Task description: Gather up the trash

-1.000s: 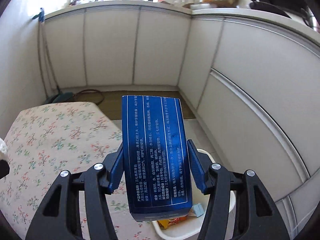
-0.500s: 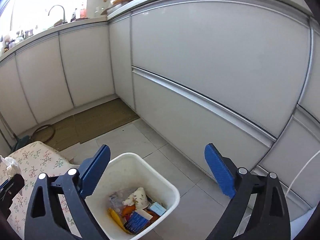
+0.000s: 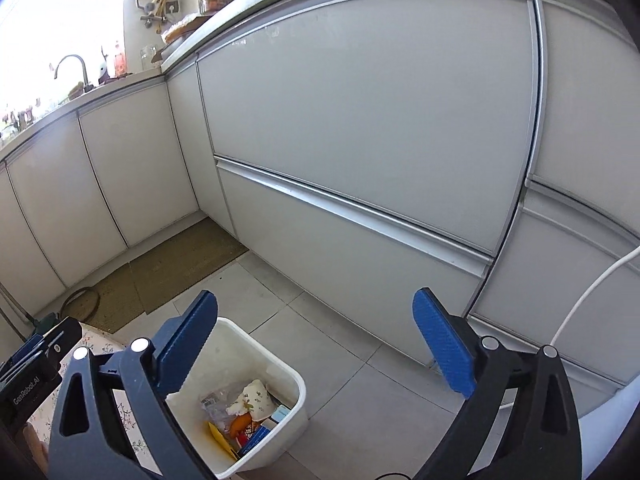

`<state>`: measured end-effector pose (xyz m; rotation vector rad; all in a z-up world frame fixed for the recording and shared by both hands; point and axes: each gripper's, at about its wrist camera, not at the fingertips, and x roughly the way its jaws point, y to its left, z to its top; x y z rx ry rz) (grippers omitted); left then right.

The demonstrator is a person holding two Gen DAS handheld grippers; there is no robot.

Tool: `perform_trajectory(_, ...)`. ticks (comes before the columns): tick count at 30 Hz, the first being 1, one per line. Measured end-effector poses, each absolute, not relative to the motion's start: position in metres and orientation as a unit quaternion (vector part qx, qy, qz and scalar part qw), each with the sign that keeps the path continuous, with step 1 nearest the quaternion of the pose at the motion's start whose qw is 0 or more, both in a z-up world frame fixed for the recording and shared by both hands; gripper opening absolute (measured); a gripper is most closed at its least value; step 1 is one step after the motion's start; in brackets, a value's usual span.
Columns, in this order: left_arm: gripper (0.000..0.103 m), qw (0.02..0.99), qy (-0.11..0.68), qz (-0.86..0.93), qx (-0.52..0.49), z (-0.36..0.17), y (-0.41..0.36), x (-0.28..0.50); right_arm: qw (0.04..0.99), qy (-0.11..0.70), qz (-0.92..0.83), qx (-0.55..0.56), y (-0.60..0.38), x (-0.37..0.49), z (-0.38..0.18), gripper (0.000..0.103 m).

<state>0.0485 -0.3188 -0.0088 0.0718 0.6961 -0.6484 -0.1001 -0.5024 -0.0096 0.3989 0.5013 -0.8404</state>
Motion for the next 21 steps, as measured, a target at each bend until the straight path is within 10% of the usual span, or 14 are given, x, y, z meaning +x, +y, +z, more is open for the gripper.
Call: perform_trajectory(21, 0.096, 0.932, 0.285, -0.216, 0.058, 0.017, -0.169, -0.068, 0.944, 0.168, -0.247, 0.138, -0.350, -0.183, 0.004, 0.096)
